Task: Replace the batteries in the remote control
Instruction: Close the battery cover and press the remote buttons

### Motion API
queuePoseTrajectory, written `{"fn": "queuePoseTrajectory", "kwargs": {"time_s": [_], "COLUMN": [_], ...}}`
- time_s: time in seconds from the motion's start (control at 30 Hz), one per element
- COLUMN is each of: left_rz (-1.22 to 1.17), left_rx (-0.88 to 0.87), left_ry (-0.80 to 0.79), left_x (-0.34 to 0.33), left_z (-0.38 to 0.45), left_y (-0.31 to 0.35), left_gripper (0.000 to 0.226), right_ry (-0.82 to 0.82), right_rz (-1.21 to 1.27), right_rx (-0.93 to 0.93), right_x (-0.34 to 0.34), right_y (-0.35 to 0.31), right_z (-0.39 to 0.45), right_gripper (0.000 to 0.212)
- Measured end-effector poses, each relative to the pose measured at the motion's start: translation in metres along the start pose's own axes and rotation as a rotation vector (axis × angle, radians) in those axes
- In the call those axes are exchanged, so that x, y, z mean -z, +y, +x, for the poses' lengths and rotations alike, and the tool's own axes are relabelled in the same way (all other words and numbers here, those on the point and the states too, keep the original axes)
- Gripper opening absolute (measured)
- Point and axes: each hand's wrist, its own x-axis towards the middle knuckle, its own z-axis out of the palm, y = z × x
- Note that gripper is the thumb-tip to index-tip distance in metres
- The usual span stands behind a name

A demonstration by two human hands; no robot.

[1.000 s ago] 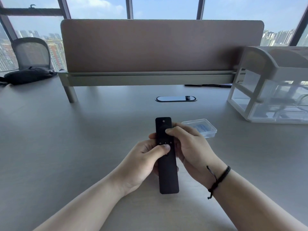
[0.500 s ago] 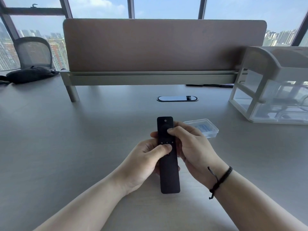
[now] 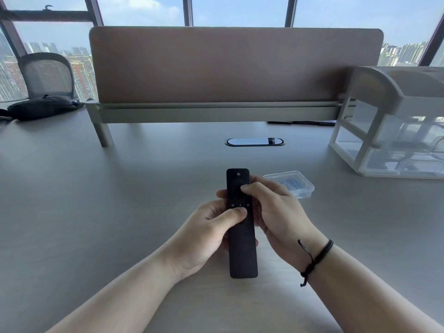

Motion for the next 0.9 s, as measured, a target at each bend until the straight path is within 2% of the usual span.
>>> {"fn": "queuePoseTrajectory", "kwargs": {"time_s": [0.2, 0.53, 0.9], "left_rz": [-0.039, 0.046, 0.031], "left_rx": [-0.011, -0.011, -0.003], "left_ry": [-0.004, -0.055, -0.055], "left_x": [-0.0003, 0.0031, 0.0030], "left_z": [0.0007, 0.0015, 0.0012], "left_y": [-0.0007, -0.0032, -0.0030], "left_gripper": [0.017, 0.020, 0.019], "right_ry": [-0.005, 0.023, 0.036], "right_rz": [0.031, -0.016, -0.074], "right_rx": [-0.006, -0.022, 0.003], "right_x": [0.0004, 0.0020, 0.0012], "right_y": [-0.0010, 0.0021, 0.0036], "right_z": [-0.0001, 0.0018, 0.0017], "right_gripper": [0.027, 0.025, 0.024]}}
